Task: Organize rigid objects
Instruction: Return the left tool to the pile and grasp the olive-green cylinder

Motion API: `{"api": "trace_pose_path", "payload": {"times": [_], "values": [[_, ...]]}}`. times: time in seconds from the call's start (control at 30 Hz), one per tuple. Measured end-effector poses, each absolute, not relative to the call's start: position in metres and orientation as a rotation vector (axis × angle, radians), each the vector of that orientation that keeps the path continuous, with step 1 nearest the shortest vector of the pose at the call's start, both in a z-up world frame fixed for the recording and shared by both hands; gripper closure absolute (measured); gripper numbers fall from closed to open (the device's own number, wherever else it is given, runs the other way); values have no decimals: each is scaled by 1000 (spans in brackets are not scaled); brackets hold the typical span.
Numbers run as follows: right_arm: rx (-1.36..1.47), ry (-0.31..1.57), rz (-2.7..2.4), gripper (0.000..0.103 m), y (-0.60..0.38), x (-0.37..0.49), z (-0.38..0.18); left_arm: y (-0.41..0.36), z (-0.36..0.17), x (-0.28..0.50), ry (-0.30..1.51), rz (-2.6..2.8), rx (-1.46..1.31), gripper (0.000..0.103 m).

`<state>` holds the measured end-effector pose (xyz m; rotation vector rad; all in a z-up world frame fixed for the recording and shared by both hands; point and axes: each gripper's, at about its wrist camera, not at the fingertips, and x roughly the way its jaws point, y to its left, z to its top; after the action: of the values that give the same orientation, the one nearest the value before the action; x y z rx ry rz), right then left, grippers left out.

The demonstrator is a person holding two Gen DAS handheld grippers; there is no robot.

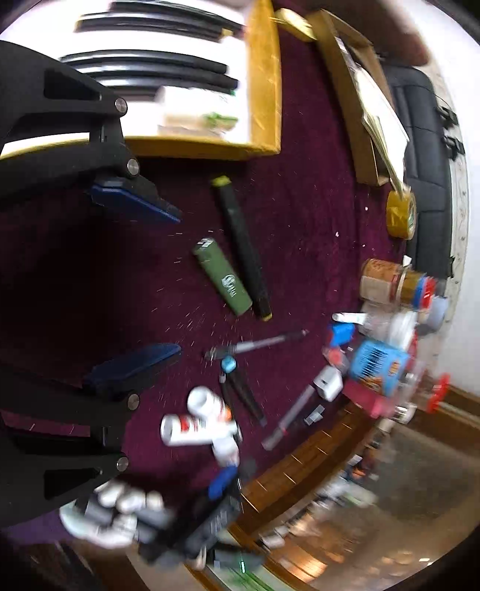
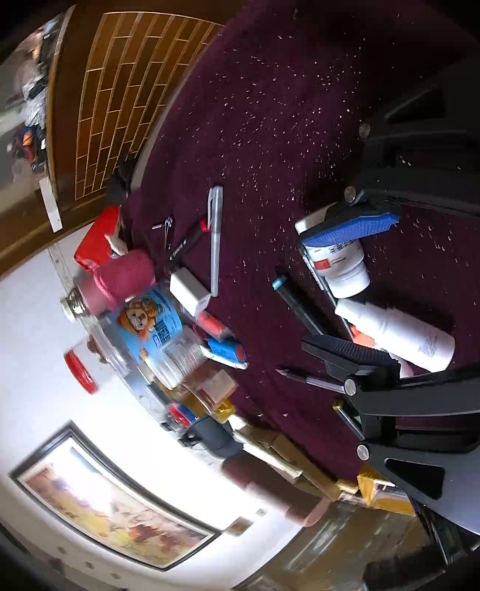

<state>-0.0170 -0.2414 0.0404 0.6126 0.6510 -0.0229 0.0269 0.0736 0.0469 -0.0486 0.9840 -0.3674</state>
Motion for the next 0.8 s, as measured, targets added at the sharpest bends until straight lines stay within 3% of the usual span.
{"api": "trace_pose_path", "payload": {"times": [0.2,0.37,0.43,0.5,0.53,0.8], "values": [[639,647,14,58,-245,-20,41,37,9,66,1056,-286,144,38],[629,632,18,58,-243,-23,41,30,5,74,1012,-271,158,37],[639,638,18,58,-244,-24,40,30,6,69,1010,-299,168,53],[656,645,13,58,-246,-25,38,28,9,60,1015,-322,186,80],[662,645,8,58,-247,-24,37,28,9,53,1026,-334,194,85],[664,639,-9,58,-248,-27,36,21,12,11,1059,-376,198,85]]}}
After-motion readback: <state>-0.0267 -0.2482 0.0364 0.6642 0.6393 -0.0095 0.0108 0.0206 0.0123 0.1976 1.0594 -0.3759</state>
